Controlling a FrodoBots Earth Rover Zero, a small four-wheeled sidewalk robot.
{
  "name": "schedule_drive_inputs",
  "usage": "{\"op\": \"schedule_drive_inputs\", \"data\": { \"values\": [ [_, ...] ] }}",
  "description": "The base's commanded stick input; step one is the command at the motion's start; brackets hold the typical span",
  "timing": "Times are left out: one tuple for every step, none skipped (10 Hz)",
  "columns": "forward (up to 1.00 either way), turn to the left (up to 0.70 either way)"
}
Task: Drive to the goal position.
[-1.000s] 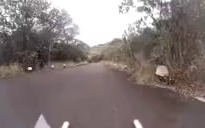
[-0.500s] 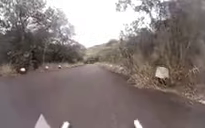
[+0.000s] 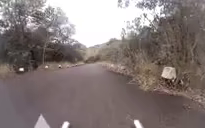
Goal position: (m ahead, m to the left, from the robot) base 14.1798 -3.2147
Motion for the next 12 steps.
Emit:
{"op": "schedule_drive_inputs", "data": {
  "values": [
    [0.50,0.00],
    [0.50,0.00],
    [0.50,0.00],
    [0.50,0.00],
    [0.50,0.00],
    [0.50,0.00],
    [0.50,0.00],
    [0.50,0.00],
    [0.50,0.00],
    [0.50,0.00],
    [0.50,0.00],
    [0.50,0.00]
  ]
}}
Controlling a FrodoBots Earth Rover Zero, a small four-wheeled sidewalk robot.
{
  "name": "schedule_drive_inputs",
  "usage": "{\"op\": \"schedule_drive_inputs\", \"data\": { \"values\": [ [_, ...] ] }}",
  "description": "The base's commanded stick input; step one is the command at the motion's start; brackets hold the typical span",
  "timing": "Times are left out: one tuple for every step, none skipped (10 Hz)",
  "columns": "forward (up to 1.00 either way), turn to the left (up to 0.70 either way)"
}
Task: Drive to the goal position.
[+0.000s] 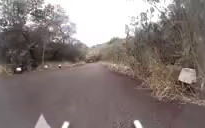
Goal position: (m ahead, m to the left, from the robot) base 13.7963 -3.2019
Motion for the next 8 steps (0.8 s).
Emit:
{"op": "schedule_drive_inputs", "data": {
  "values": [
    [0.50,0.00],
    [0.50,0.00],
    [0.50,0.00],
    [0.50,0.00],
    [0.50,0.00],
    [0.50,0.00],
    [0.50,0.00],
    [0.50,0.00]
  ]
}}
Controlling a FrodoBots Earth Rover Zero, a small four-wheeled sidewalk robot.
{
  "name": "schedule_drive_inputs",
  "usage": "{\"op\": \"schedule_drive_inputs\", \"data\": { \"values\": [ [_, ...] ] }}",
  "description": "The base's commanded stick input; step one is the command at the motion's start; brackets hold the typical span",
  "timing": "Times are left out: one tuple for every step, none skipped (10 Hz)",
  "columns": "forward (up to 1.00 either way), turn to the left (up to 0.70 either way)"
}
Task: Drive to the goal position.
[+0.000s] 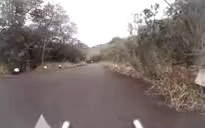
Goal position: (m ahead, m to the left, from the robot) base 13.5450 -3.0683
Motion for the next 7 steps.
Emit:
{"op": "schedule_drive_inputs", "data": {
  "values": [
    [0.50,0.00],
    [0.50,0.00],
    [0.50,0.00],
    [0.50,0.00],
    [0.50,0.00],
    [0.50,0.00],
    [0.50,0.00]
  ]
}}
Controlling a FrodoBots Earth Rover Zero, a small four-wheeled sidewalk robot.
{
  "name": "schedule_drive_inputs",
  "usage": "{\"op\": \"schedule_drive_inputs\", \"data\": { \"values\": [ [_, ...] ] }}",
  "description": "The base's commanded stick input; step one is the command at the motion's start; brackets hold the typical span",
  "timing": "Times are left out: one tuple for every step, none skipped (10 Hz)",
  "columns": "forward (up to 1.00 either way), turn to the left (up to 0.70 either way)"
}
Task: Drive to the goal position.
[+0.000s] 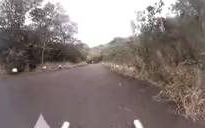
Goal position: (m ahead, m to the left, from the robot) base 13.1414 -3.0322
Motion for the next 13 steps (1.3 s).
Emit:
{"op": "schedule_drive_inputs", "data": {
  "values": [
    [0.50,0.00],
    [0.50,0.00],
    [0.50,0.00],
    [0.50,0.00],
    [0.50,0.00],
    [0.50,0.00],
    [0.50,0.00],
    [0.50,0.00],
    [0.50,0.00],
    [0.50,0.00],
    [0.50,0.00],
    [0.50,-0.31],
    [0.50,-0.50]
  ]
}}
